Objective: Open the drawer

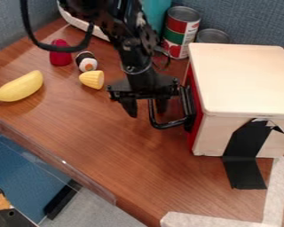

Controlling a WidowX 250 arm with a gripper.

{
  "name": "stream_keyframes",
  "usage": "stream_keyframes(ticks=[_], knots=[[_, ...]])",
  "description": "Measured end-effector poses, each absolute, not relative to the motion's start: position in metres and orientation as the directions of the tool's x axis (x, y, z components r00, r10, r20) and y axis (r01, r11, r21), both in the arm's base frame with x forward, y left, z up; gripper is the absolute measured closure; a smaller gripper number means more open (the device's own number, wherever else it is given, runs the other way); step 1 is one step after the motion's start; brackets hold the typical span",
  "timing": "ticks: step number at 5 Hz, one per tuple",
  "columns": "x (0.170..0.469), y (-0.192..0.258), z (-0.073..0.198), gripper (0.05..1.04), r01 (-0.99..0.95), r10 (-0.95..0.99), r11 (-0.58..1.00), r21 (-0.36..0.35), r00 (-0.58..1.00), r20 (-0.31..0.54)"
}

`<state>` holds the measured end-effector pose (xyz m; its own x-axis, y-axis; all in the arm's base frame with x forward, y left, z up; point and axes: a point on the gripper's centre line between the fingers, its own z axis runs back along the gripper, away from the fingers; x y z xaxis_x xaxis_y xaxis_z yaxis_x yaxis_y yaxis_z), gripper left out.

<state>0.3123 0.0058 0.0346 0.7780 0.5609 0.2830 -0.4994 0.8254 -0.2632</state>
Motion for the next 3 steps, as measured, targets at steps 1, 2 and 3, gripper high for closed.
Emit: stream_keyframes(ticks=[1, 2, 3], knots=[[0.308, 0.009, 0.030, 0.726, -0.506, 0.564, 0.824, -0.253, 0.769, 0.299], [0.302, 0.017, 0.026, 0.912, -0.527, 0.579, 0.814, -0.244, 0.765, 0.283], [0.298, 0.024, 0.025, 0.942, -0.528, 0.578, 0.815, -0.240, 0.770, 0.271]])
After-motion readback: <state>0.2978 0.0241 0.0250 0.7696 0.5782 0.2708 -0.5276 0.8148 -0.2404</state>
